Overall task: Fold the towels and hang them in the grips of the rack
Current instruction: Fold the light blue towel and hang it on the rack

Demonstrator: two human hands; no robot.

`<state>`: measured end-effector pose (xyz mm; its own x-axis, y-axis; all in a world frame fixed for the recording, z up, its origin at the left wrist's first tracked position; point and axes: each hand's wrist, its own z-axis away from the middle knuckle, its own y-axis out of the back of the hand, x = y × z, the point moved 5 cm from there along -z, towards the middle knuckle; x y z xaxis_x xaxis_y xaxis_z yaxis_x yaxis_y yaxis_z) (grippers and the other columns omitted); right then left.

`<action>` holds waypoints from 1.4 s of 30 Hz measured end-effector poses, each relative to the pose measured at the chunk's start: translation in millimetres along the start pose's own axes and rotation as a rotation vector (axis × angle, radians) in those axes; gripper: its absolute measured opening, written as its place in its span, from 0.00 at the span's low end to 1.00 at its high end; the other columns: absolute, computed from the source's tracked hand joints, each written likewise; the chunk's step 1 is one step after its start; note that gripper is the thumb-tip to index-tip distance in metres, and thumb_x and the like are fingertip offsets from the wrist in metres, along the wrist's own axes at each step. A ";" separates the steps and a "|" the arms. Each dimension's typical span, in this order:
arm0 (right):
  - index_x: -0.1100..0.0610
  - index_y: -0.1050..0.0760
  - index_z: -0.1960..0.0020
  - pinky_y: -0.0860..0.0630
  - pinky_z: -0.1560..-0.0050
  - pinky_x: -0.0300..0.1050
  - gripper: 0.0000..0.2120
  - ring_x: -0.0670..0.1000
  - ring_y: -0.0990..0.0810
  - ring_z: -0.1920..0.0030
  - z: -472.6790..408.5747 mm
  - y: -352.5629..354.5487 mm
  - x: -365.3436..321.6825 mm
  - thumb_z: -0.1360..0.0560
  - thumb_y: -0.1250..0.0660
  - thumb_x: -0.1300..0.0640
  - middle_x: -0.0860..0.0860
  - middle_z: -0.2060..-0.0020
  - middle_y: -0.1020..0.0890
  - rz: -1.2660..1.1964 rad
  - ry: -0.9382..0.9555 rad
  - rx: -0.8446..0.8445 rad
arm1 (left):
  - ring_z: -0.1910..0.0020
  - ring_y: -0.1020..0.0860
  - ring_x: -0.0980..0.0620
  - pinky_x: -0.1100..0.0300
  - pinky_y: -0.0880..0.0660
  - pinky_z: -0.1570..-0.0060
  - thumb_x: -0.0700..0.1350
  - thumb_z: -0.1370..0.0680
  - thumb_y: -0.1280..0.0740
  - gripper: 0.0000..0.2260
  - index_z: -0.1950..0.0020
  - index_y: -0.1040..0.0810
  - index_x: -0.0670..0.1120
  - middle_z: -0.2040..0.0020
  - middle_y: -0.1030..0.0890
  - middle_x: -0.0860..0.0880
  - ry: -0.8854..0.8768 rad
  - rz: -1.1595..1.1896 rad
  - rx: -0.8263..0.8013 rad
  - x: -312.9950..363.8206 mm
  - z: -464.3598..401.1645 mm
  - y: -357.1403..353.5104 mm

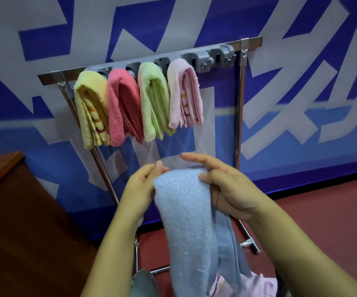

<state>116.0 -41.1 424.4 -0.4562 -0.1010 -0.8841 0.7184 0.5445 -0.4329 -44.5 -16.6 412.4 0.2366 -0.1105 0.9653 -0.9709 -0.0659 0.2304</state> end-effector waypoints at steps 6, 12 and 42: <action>0.48 0.18 0.47 0.21 0.50 0.45 0.28 0.49 0.19 0.53 2.4 -3.1 -9.1 0.24 0.51 0.71 0.51 0.53 0.16 -0.027 0.067 0.016 | 0.43 0.20 0.51 0.56 0.24 0.47 0.72 0.34 0.37 0.30 0.42 0.22 0.54 0.44 0.18 0.49 -0.087 0.292 -0.082 5.6 41.1 -1.7; 0.47 0.17 0.51 0.20 0.56 0.44 0.27 0.50 0.18 0.57 0.3 -2.5 -17.5 0.25 0.50 0.70 0.54 0.56 0.16 -0.129 0.070 0.081 | 0.46 0.18 0.49 0.59 0.21 0.53 0.59 0.39 0.23 0.33 0.36 0.29 0.63 0.48 0.16 0.46 -0.153 0.407 -0.229 21.3 43.4 -7.9; 0.41 0.28 0.37 0.34 0.70 0.35 0.24 0.44 0.37 0.72 11.7 -16.9 -33.0 0.23 0.41 0.67 0.52 0.73 0.33 0.265 0.280 0.127 | 0.52 0.18 0.50 0.61 0.21 0.58 0.40 0.31 0.29 0.16 0.44 0.19 0.49 0.50 0.17 0.45 -0.056 0.640 -0.100 59.1 29.3 8.1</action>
<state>125.1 -56.7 458.8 -0.3589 0.2692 -0.8937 0.8816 0.4122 -0.2299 -37.3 -52.7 467.7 -0.3906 -0.1487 0.9085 -0.9189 0.1225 -0.3750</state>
